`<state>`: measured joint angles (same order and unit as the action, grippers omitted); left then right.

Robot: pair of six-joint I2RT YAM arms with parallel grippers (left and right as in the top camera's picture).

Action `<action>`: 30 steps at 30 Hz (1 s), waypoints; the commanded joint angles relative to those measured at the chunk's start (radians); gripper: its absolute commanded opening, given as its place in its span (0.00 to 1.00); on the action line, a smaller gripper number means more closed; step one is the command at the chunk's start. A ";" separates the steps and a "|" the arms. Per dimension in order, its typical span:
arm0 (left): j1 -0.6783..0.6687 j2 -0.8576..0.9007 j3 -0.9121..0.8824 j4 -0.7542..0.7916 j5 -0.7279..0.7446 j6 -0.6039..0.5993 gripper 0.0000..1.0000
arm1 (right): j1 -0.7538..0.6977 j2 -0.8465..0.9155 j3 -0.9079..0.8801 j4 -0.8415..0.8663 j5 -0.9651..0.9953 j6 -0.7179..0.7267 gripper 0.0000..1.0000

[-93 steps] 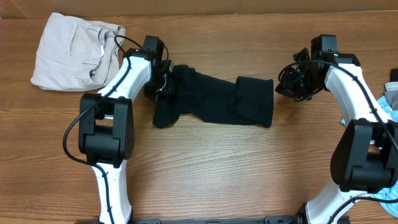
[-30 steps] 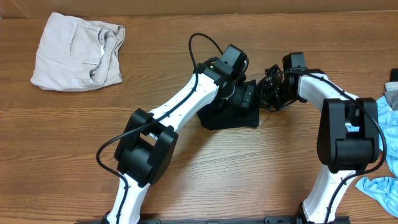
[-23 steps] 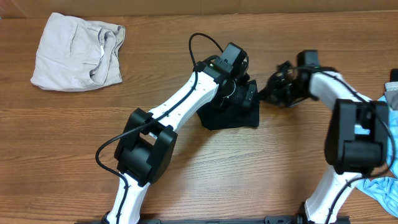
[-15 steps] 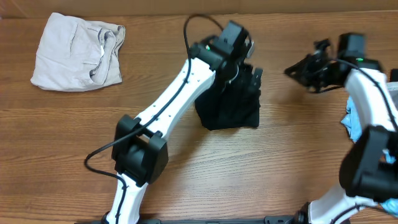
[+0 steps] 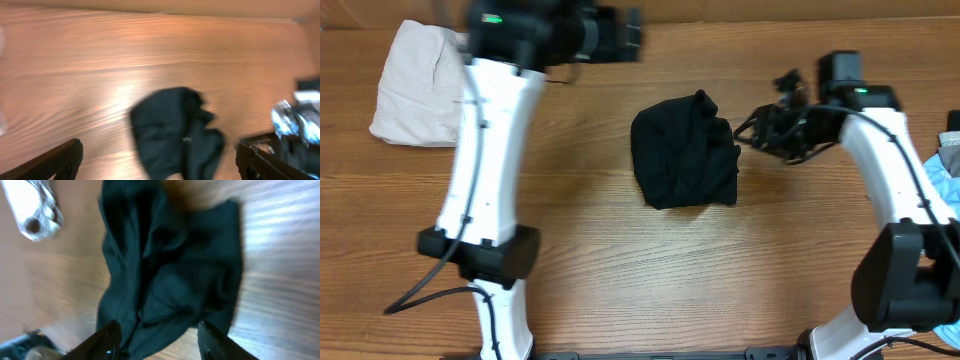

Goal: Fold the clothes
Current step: 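Press the folded bundle flat with the right gripper, left arm withdrawn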

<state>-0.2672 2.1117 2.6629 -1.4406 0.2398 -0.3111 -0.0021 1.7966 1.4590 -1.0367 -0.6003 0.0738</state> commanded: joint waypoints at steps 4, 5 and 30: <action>0.208 -0.013 0.021 -0.120 -0.040 0.020 1.00 | 0.179 -0.002 0.007 0.000 0.237 -0.021 0.55; 0.224 -0.013 0.021 -0.127 -0.043 0.020 1.00 | 0.201 -0.002 0.008 0.002 0.262 -0.016 0.54; 0.273 0.002 -0.107 -0.121 -0.143 0.072 1.00 | 0.547 0.007 0.006 0.032 0.724 0.189 0.50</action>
<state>0.0017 2.1117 2.5755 -1.5646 0.1143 -0.2691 0.5392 1.7973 1.4590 -1.0092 0.0956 0.2493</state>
